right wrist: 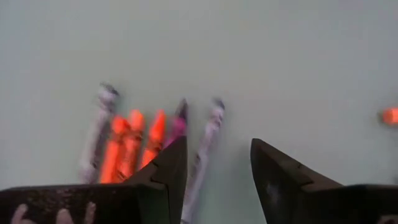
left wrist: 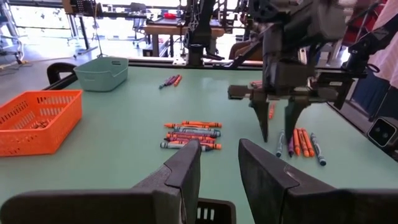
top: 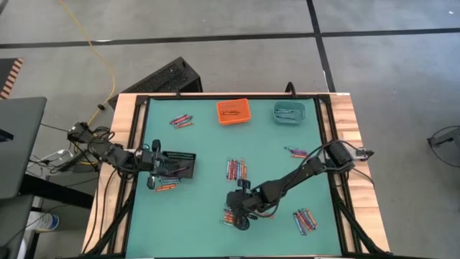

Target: Sort crayons

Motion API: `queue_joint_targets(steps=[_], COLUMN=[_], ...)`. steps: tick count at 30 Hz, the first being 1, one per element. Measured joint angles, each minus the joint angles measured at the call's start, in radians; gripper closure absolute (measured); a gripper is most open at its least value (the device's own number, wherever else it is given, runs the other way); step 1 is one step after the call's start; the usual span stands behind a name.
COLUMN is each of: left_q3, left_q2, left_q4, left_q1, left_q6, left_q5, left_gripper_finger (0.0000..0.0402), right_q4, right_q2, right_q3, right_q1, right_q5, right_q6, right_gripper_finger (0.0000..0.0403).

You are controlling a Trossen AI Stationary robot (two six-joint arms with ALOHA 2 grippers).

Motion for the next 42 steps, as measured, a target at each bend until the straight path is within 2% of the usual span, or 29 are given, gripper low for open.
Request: queue_joint_targets(steps=[12,18,24,30,36,42], left_q3=[0.000,0.000,0.000,0.000,0.000,0.000], left_q2=[0.000,0.000,0.000,0.000,0.000,0.000], left_q4=[0.000,0.000,0.000,0.000,0.000,0.000], left_q1=[0.000,0.000,0.000,0.000,0.000,0.000], left_q6=[0.000,0.000,0.000,0.000,0.000,0.000], left_q5=[0.000,0.000,0.001,0.001,0.001,0.001], left_gripper_finger=[0.0304,0.0304,0.0304,0.0304,0.0304,0.0304], right_q4=[-0.047,-0.151,-0.167,-0.189,-0.206,-0.374], right_q2=[0.017,0.013,0.012,-0.026,-0.146,-0.276], right_q3=[0.003,0.006,0.005,-0.002,-0.001,-0.002], right_q1=[-0.015,-0.026,-0.026,-0.033,-0.066,-0.134], right_q5=[-0.005,0.001,0.000,-0.018,-0.011,0.021], right_q6=[0.006,0.000,-0.061,-0.137,-0.240,-0.349], right_gripper_finger=[0.0246,0.0314,0.0392,0.0392,0.0399,0.0400])
